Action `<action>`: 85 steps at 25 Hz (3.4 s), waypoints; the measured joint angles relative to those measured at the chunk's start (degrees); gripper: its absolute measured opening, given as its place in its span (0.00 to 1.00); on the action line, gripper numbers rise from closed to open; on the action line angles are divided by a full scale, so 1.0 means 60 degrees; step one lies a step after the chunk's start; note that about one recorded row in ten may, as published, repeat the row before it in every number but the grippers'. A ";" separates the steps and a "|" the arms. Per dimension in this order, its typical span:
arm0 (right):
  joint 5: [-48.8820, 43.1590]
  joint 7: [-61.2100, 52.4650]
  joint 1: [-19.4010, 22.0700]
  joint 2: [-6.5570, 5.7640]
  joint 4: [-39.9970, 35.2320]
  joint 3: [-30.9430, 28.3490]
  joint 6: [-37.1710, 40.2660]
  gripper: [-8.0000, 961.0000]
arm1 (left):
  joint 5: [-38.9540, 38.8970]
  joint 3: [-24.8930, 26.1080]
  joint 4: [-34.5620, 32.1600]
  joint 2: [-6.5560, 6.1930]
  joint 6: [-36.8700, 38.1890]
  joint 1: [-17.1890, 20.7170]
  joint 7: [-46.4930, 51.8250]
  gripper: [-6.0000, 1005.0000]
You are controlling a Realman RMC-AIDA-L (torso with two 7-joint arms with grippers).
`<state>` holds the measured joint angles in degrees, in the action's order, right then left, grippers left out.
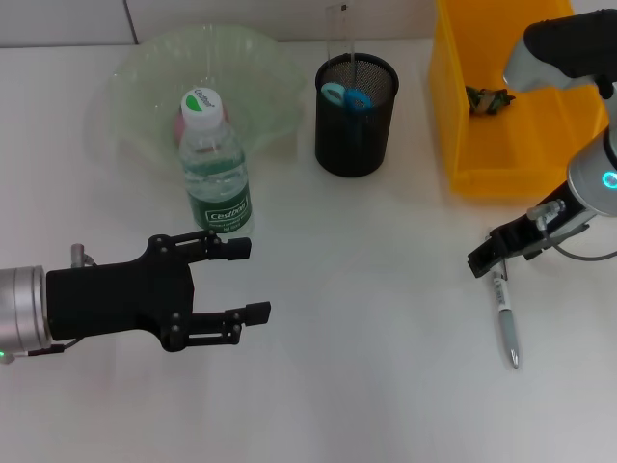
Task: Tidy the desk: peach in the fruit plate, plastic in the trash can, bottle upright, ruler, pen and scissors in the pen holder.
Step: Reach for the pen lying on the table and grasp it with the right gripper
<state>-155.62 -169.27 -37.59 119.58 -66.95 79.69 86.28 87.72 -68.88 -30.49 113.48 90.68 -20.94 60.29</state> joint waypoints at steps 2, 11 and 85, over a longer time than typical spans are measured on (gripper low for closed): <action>-0.0002 -0.0001 -0.0056 -0.0001 0.0128 0.0074 -0.0104 0.73 | 0.0000 0.0003 -0.0001 0.0000 0.0005 -0.0018 0.0000 0.78; -0.0006 0.0010 -0.0510 -0.0009 0.0953 0.0254 -0.0495 0.72 | 0.0001 0.0011 -0.0001 -0.0002 -0.0047 -0.0027 -0.0001 0.78; 0.0121 0.0280 0.0893 0.0036 -0.0826 0.0972 0.0131 0.26 | 0.0000 0.0174 0.0022 0.0115 -0.0071 0.0001 -0.0008 0.78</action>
<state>-154.90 -167.60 -32.23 119.79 -71.91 85.52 87.07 87.72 -67.83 -30.36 114.17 90.25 -20.93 60.24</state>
